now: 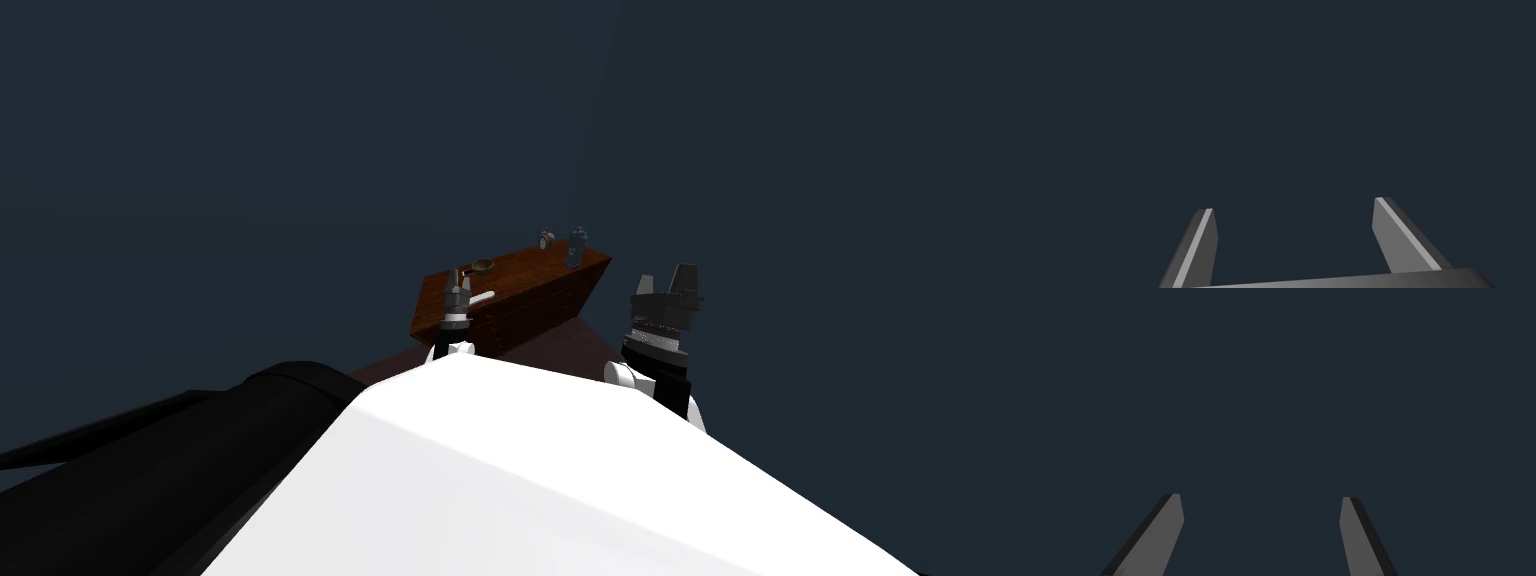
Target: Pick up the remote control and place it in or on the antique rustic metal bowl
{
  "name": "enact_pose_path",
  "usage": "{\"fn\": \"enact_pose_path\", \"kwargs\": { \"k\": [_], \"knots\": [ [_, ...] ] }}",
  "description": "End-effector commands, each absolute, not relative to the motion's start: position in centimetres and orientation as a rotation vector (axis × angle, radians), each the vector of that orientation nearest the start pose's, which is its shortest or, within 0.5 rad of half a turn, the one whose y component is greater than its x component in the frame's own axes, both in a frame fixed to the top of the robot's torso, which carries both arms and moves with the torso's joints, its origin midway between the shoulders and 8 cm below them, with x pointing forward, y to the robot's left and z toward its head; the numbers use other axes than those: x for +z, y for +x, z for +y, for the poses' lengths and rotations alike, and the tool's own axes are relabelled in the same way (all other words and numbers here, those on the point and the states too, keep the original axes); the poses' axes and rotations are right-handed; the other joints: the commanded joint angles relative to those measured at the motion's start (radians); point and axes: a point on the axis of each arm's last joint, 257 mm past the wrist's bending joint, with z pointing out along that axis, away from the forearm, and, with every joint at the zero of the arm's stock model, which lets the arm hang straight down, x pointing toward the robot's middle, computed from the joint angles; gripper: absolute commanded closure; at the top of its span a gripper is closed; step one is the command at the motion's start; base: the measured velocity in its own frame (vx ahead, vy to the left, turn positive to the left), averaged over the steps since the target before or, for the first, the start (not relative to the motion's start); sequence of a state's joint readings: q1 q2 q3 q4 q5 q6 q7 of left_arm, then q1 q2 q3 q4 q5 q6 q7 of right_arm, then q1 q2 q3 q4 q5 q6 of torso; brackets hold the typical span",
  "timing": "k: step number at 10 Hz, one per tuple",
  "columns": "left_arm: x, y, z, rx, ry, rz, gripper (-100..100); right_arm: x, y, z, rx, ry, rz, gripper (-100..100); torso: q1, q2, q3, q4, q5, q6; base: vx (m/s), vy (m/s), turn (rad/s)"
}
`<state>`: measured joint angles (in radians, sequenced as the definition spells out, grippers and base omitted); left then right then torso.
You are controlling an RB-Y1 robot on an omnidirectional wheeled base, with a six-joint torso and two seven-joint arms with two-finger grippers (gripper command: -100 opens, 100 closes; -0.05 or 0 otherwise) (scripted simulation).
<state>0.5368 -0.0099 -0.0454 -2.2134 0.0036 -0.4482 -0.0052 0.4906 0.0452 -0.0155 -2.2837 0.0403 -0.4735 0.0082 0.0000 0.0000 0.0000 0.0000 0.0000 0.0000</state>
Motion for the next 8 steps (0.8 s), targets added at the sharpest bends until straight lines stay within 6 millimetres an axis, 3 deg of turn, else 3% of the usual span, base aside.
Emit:
{"fn": "enact_pose_path", "kwargs": {
  "k": [1, 8],
  "knots": [
    [-3.1, 36.4, 27.4, -1.297, -0.782, 0.741, -100, 2.4, 34.7, -28.4, 1.252, 0.673, 0.608, 0, 0.0, 0.0, 0.0, 0.0, 0.0, 0.0, -0.01, -0.007, 0.011],
    [-5.0, 38.2, 29.8, -1.291, -0.823, 0.913, -100, 2.4, 34.7, -28.4, 1.252, 0.673, 0.608, 0, -0.001, 0.003, 0.002, 0.001, 0.0, 0.0, -0.036, -0.017, 0.01]
  ]
}}
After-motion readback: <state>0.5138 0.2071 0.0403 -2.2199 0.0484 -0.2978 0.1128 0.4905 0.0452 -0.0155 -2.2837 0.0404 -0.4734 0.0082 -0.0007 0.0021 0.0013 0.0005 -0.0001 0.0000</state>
